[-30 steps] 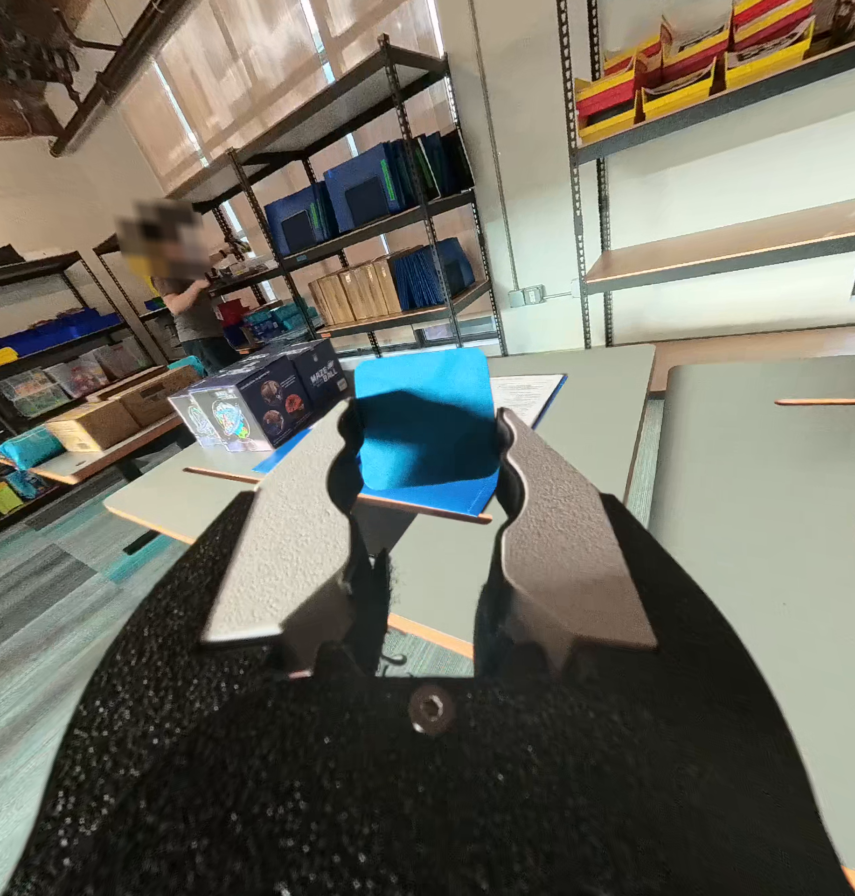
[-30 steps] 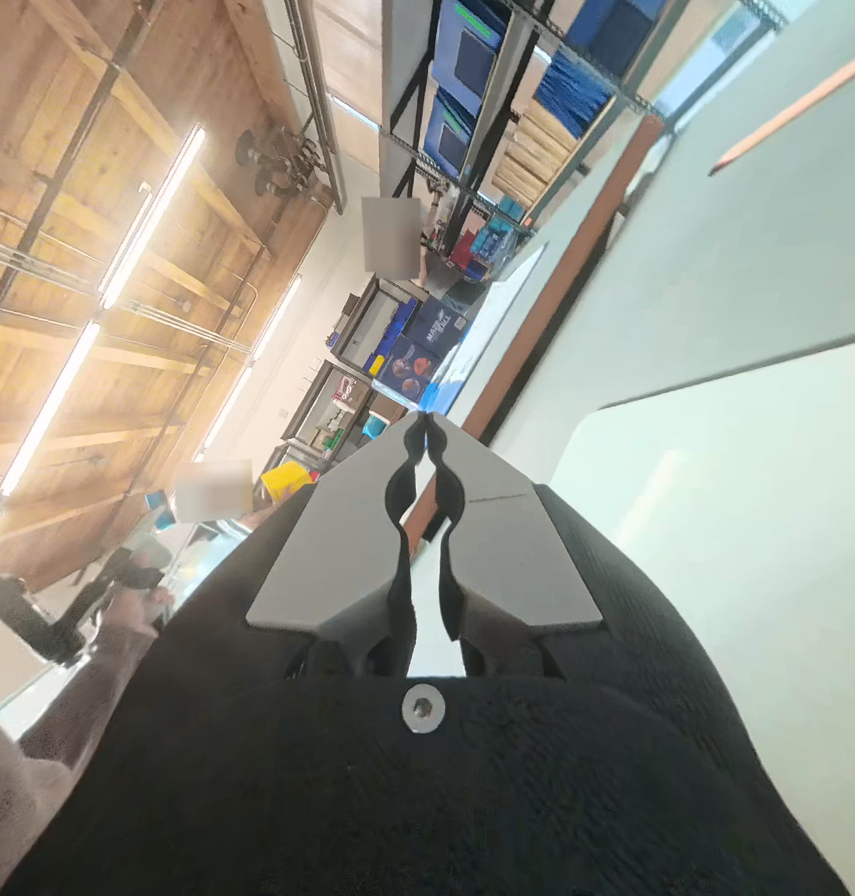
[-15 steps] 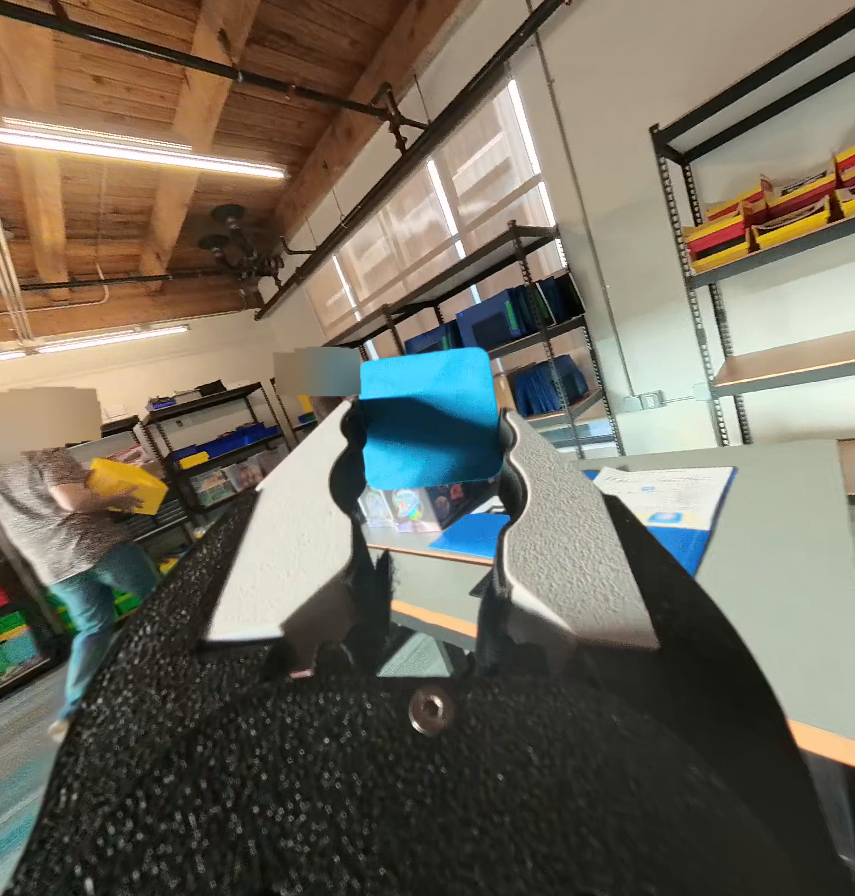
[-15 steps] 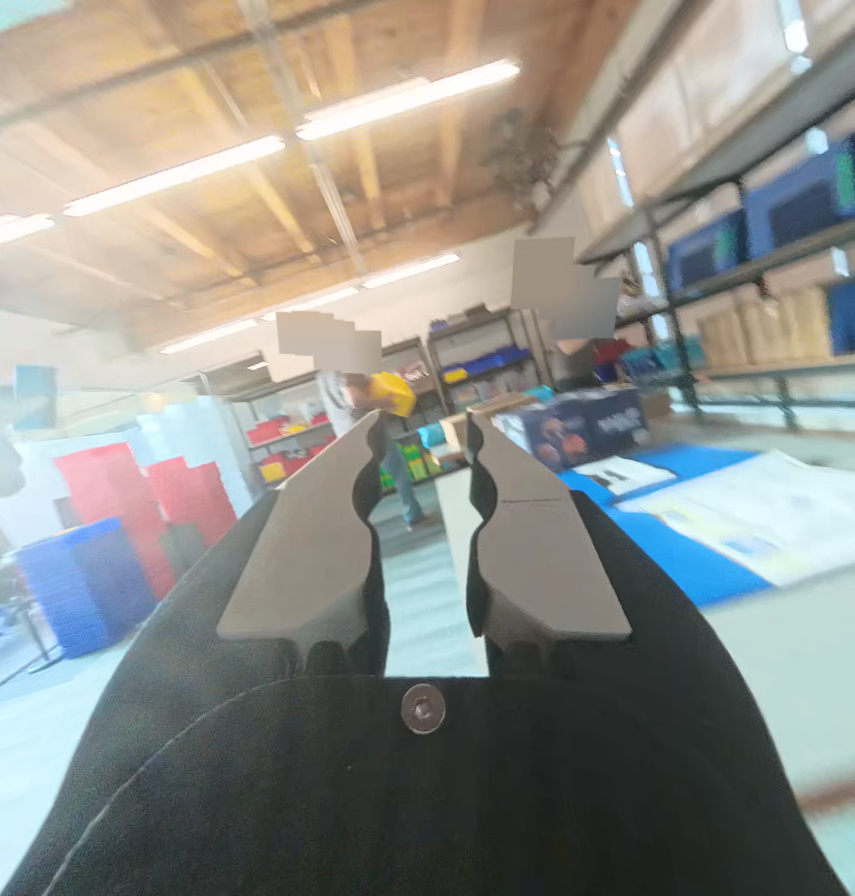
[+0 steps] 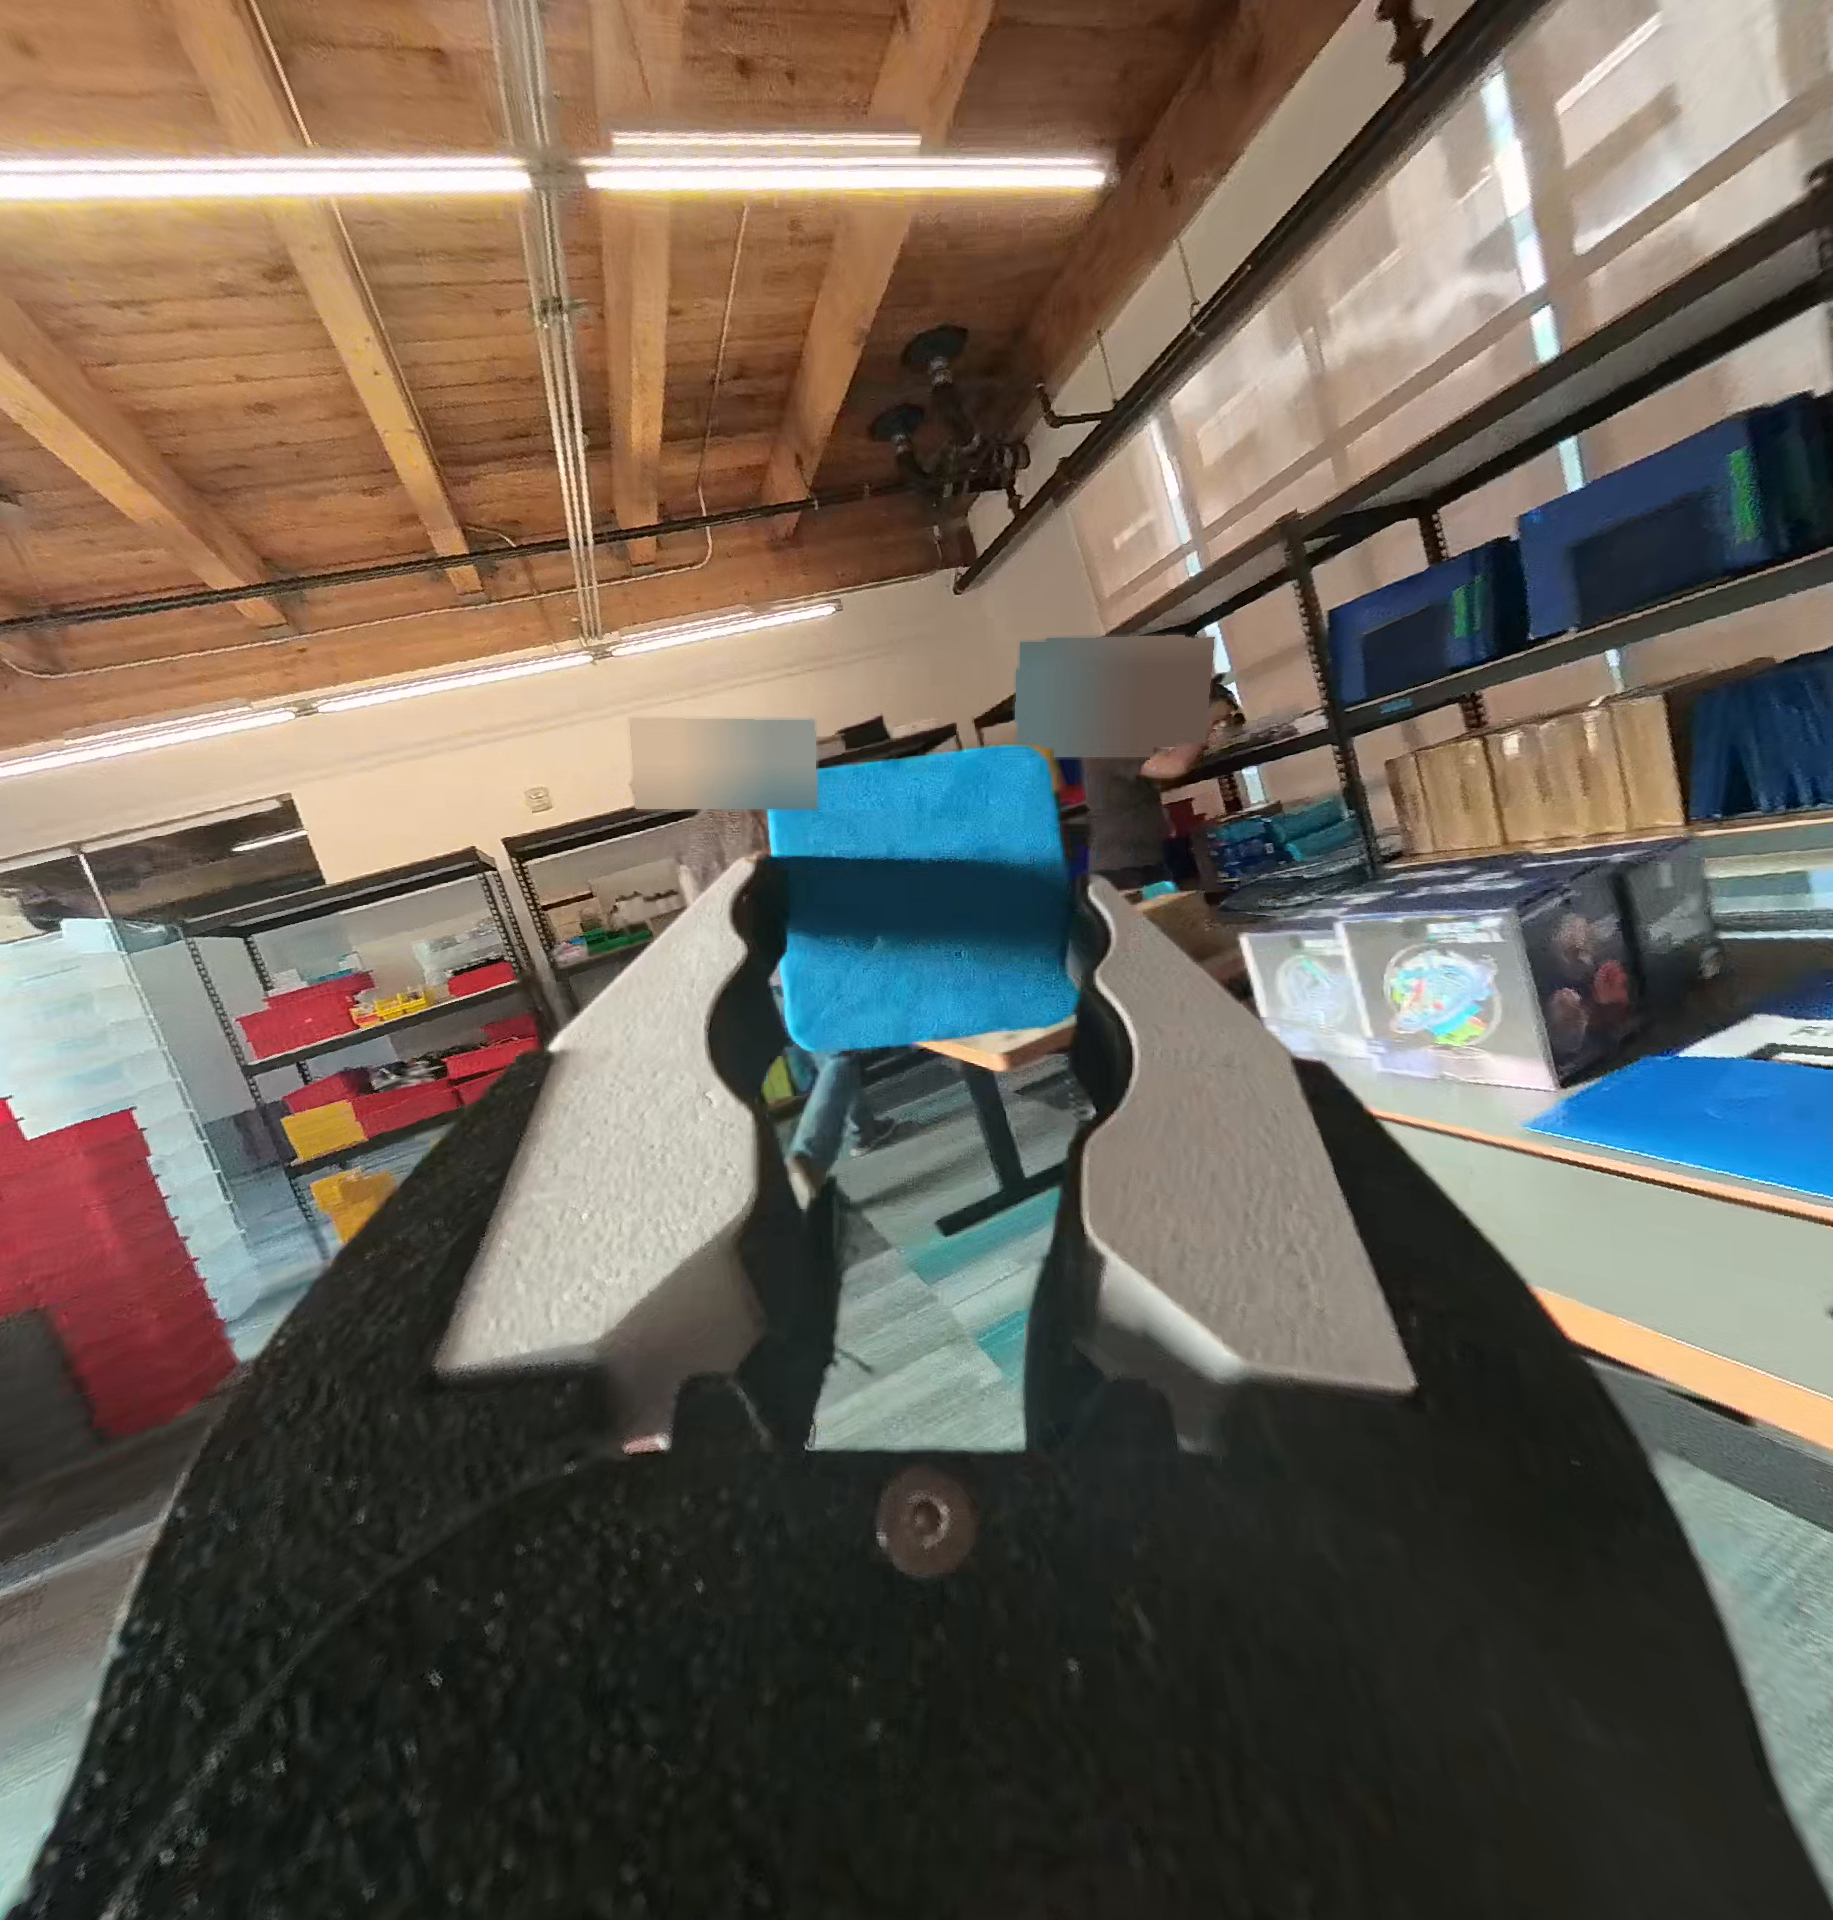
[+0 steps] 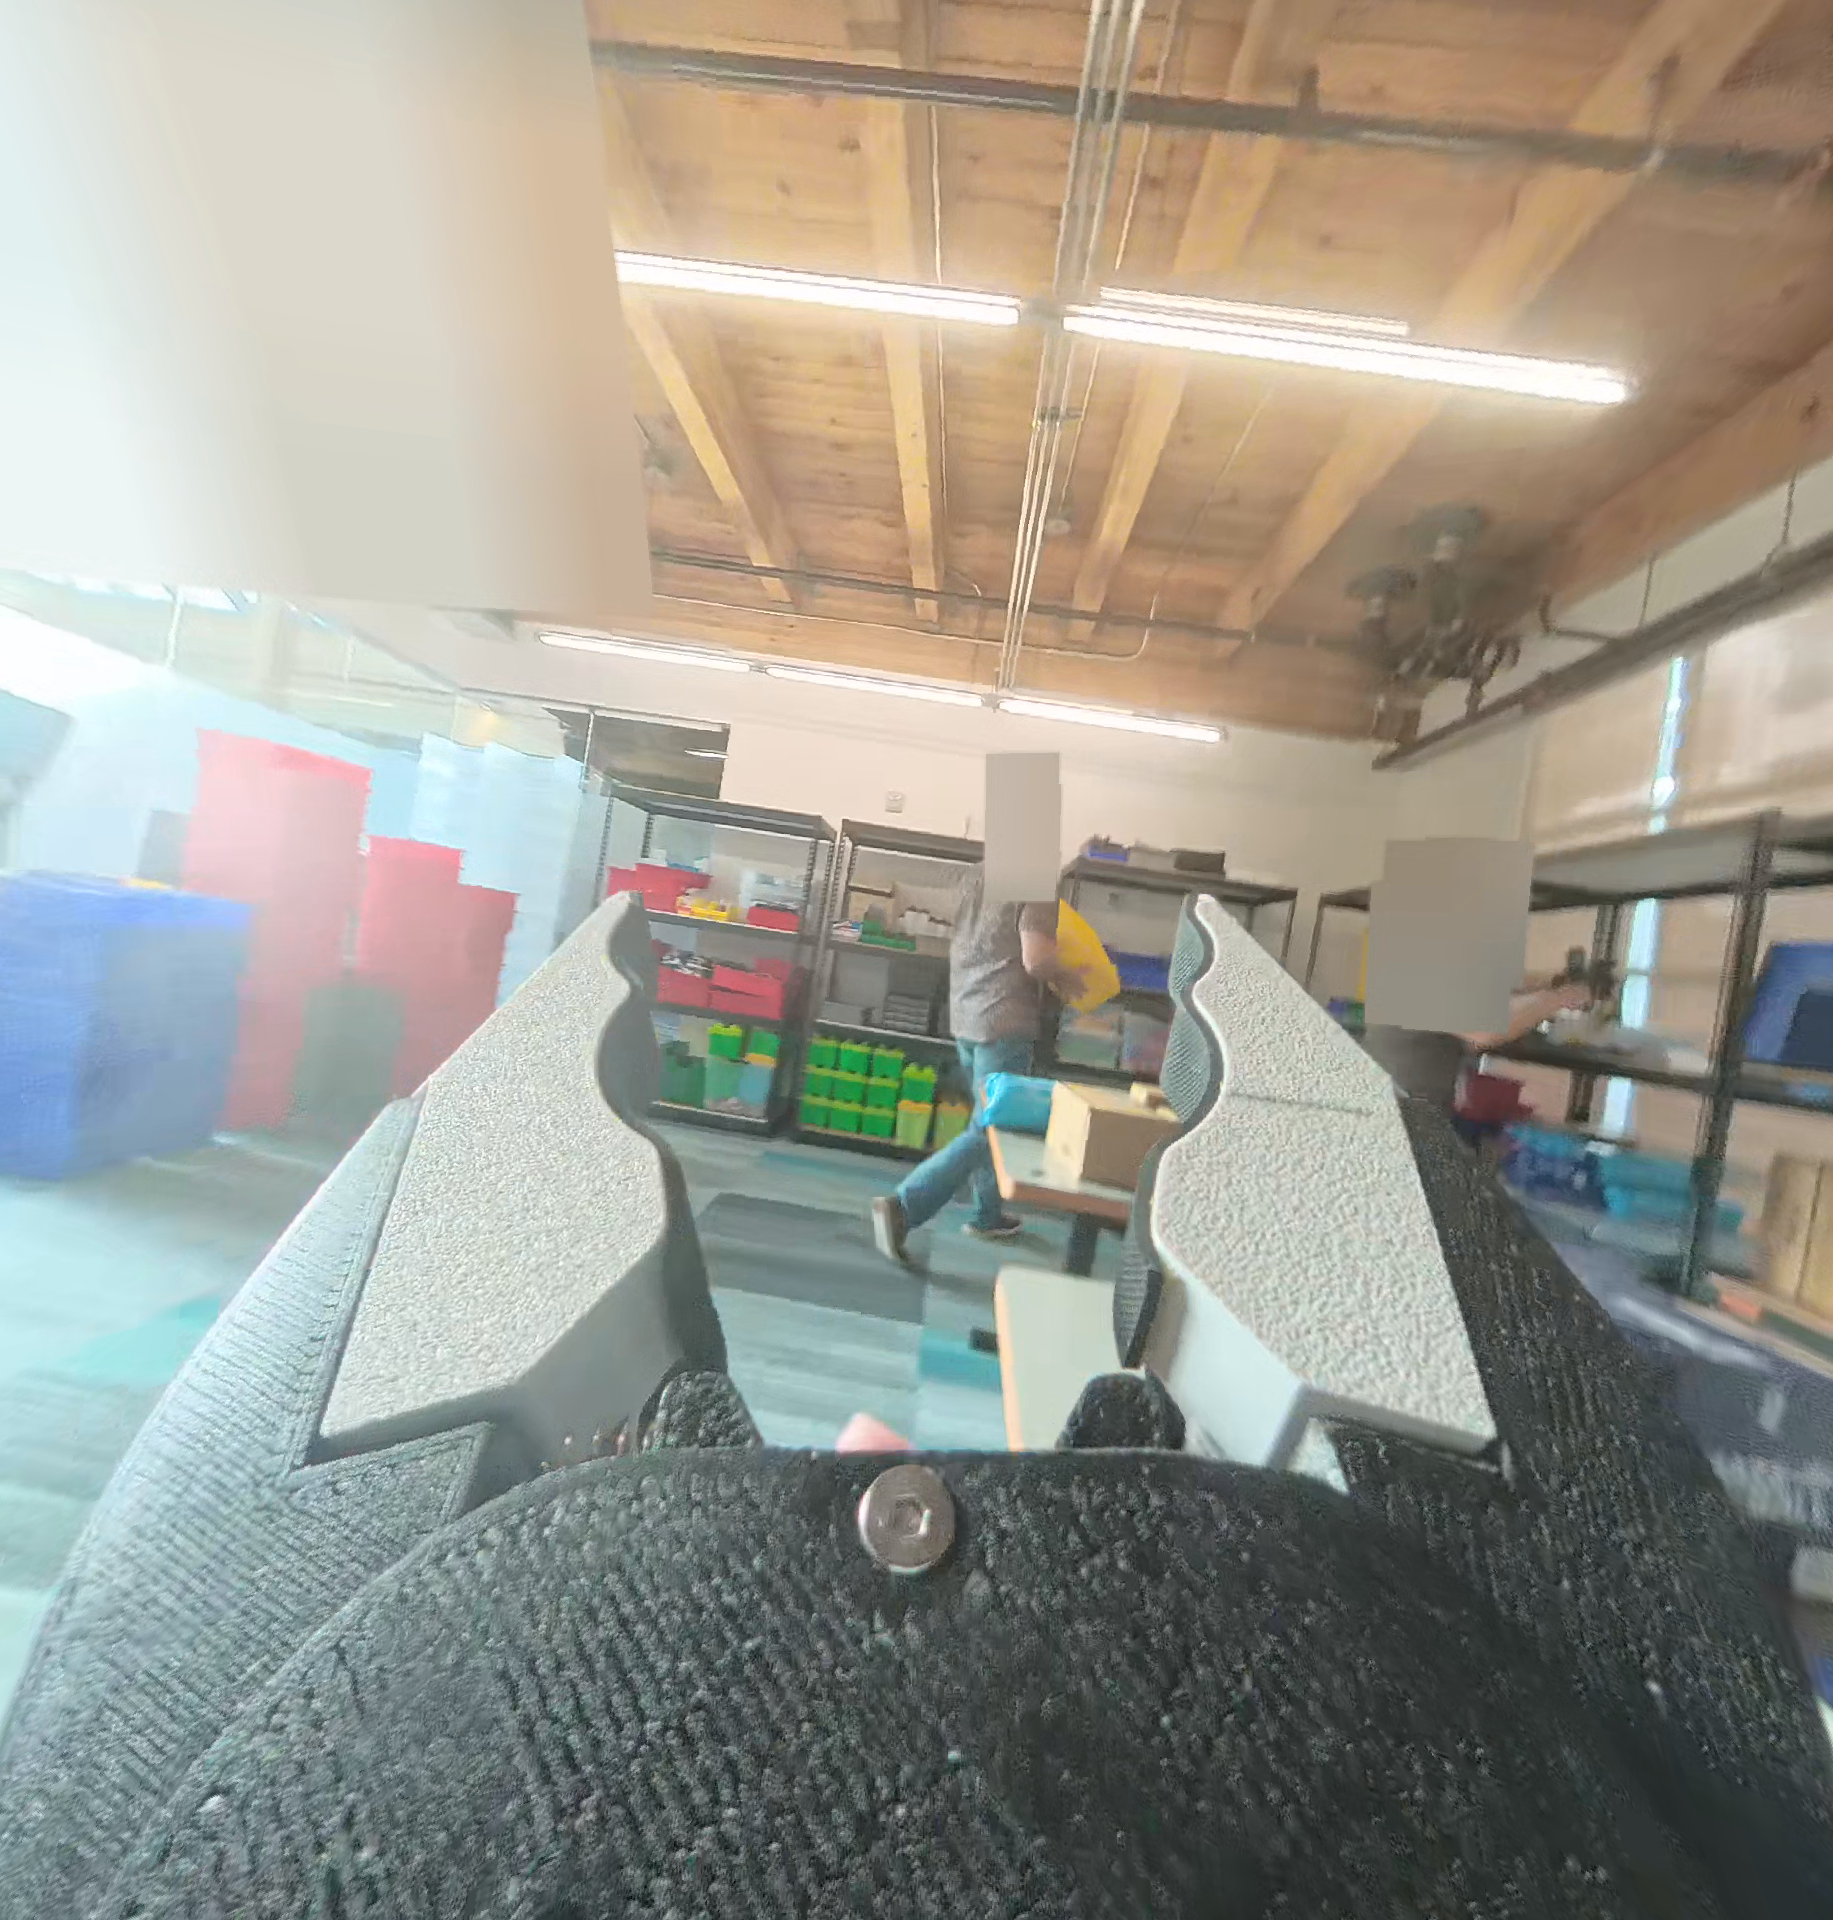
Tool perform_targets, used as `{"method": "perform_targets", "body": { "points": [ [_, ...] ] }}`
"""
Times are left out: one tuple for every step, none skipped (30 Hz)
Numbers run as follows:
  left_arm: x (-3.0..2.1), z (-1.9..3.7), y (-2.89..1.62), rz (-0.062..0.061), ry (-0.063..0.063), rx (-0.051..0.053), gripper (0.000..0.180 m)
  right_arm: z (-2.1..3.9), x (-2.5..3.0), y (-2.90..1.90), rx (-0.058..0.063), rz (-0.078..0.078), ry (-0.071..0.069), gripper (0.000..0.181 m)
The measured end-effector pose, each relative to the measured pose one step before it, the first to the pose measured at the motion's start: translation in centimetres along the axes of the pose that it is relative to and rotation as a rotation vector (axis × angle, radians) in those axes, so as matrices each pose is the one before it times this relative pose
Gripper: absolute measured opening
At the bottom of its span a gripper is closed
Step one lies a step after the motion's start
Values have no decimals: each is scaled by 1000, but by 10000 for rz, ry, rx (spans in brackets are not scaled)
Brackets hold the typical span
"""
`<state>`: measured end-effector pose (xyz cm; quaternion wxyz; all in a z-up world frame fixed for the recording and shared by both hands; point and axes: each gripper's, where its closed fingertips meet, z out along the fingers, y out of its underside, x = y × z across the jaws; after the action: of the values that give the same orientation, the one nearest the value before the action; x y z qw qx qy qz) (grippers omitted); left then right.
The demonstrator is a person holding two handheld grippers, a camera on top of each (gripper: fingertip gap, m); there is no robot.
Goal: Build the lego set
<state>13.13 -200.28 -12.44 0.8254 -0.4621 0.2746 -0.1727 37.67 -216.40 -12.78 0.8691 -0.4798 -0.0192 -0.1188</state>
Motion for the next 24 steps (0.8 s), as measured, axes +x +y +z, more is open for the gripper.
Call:
{"method": "perform_targets", "body": {
  "points": [
    [-1993,2099,1488,309,-368,38,52,2965,214,1218,139,-416,-52,99],
    [-1966,2398,1762,297,-343,-115,52,3115,272,1338,132,-418,6,99],
    [-1662,2401,1664,187,-205,-245,52,3193,239,1375,41,-336,48,100],
    [-1590,2327,1379,111,-142,-231,52,3236,167,1373,-75,-118,74,101],
    [-1543,2258,1081,95,-137,-77,52,3261,-119,1222,-54,79,-7,103],
    [-1598,1797,796,121,-146,5,52,3187,-428,1080,31,115,-113,104],
    [-1696,1596,918,162,-218,-62,52,3128,-577,1132,84,48,-174,103],
    [-1746,1633,1117,187,-302,-136,52,3079,-665,1225,45,15,-172,104],
    [-1770,1293,1131,181,-305,-157,52,3331,-761,1835,-20,62,-185,103],
    [-1605,1392,1295,173,-254,-177,52,3157,-897,1520,-11,142,-209,103],
    [-1580,1213,1404,182,-210,-212,52,3030,-931,1259,85,184,-193,104],
    [-1594,1305,1567,234,-242,-216,53,3022,-981,1397,179,173,-168,104],
    [-1621,1221,1669,295,-269,-205,53,2914,-950,1295,216,122,-125,104],
    [-1615,1425,1827,354,-317,-193,52,2818,-944,1299,251,42,-87,104],
    [-1525,1439,1849,380,-331,-160,52,2703,-937,1398,269,-30,-42,104],
    [-1385,1738,1871,323,-308,-113,53,2766,-931,1638,255,-51,44,104],
    [-1188,1802,1744,270,-277,-31,53,2585,-796,1618,231,-37,125,104],
    [-1013,1986,1587,197,-255,63,52,2478,-673,1633,199,-22,195,103],
    [-857,2173,1344,167,-232,147,52,2415,-663,1668,156,-48,211,103],
    [-665,2744,1484,170,-180,157,52,2510,-778,1822,144,-131,158,103],
    [-517,2760,1500,171,-165,39,53,2405,-733,1709,146,-238,174,102],
    [-332,3039,1473,87,-84,-35,53,2586,-869,1933,-34,-254,75,101],
    [-91,3112,1172,-40,38,50,53,2699,-1073,1912,-217,-184,-127,102],
    [66,3462,988,-80,28,238,53,2695,-1001,1541,-122,-182,-178,102]
  ]
}}
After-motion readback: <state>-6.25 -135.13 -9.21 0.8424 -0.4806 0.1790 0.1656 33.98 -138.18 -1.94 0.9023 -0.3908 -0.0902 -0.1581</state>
